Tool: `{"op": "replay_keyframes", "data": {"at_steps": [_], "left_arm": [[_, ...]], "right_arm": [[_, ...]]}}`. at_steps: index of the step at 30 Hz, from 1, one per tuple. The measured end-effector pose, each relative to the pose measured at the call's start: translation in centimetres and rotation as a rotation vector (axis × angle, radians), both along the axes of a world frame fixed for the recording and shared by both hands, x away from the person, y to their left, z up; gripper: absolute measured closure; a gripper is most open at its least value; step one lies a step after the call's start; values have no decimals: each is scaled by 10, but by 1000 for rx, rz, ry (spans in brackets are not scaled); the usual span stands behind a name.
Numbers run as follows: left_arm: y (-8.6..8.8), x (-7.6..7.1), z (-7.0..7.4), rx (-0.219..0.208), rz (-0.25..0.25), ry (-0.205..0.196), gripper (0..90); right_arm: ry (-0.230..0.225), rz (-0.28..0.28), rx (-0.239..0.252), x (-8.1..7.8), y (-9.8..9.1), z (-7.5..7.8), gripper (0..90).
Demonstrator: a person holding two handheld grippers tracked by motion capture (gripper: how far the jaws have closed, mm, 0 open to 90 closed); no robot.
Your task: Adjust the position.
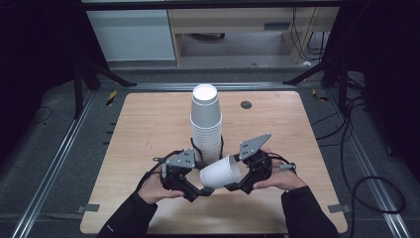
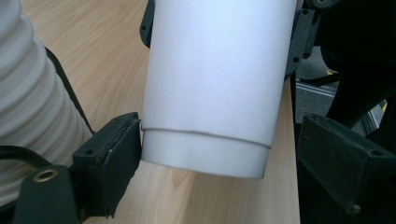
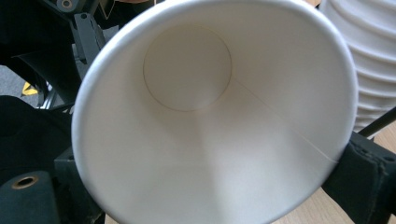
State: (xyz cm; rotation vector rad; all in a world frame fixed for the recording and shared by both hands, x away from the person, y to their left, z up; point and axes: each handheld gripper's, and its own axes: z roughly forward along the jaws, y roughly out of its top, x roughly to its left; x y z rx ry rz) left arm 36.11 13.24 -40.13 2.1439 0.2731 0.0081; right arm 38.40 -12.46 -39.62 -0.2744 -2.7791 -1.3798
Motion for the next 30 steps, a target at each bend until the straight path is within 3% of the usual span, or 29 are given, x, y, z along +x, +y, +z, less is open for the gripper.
{"op": "replay_keyframes", "data": {"at_steps": [30], "left_arm": [[-10,2,-11,51,-19,24,195]], "right_arm": [[18,45,-18,-2,15,-3,90]]}}
